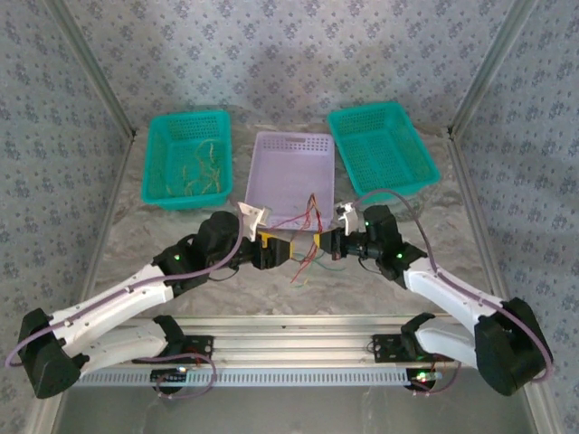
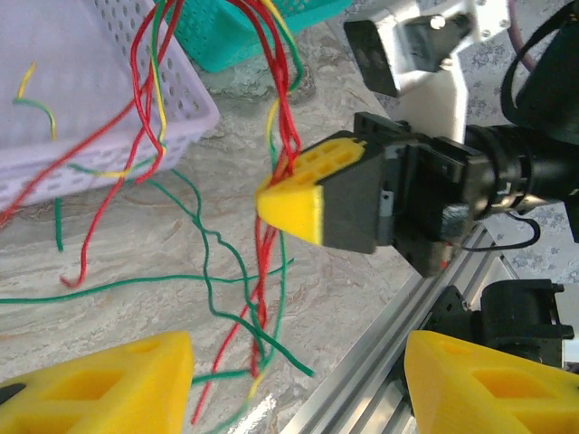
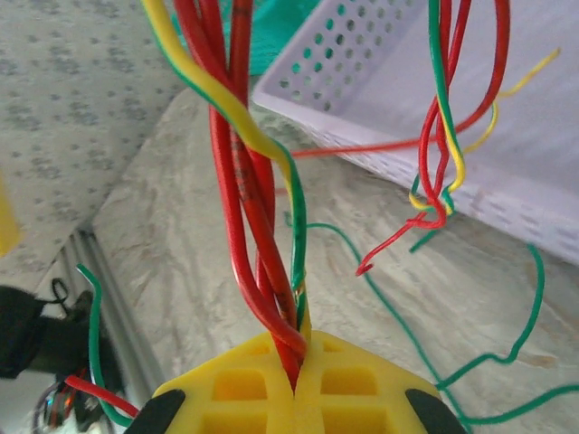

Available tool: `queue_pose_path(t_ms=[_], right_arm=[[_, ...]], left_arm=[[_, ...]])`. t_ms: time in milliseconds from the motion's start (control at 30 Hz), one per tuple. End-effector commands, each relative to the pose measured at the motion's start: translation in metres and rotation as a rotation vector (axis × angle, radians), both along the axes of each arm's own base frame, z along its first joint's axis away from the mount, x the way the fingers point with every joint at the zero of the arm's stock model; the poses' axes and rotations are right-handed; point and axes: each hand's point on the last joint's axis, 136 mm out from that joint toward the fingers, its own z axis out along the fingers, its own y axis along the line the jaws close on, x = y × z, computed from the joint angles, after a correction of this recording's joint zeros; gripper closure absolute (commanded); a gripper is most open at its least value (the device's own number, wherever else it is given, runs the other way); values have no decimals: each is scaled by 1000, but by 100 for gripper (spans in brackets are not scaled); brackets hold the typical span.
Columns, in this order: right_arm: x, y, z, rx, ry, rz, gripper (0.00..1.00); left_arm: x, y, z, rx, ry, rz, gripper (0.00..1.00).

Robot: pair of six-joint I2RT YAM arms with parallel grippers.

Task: Untangle the cables

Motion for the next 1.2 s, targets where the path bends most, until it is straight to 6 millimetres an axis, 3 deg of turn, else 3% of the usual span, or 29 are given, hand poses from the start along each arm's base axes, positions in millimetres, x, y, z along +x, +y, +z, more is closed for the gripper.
queue_pose_path(t_ms=[0, 233, 333, 500, 633, 733, 900, 1067, 1167], right_arm=[[42, -11, 11, -72, -87, -136, 100], [91, -14, 21, -86, -98, -209, 100], [95, -8, 26, -73, -64, -187, 100], [59, 13, 30, -53, -45, -45, 100], [29, 9, 26, -48, -36, -3, 100], [18, 3, 24, -48, -20, -5, 100], [27, -19, 9, -111, -24, -118, 100], [2, 3, 13, 20, 1, 44, 100], [-16, 8, 2, 9, 29, 105, 100]], left_arm=[[1, 1, 9, -21, -29, 8, 37], [1, 2, 5, -3, -37, 8, 37], [1, 4, 3, 6, -37, 8, 37], [-1, 10, 1, 14, -44, 20, 37], [-2, 16, -2, 14, -47, 33, 36], [-2, 15, -4, 13, -44, 31, 36], [-1, 7, -3, -2, -36, 16, 36], [-2, 6, -2, -13, -21, 15, 36], [-3, 9, -5, -8, -19, 25, 36]])
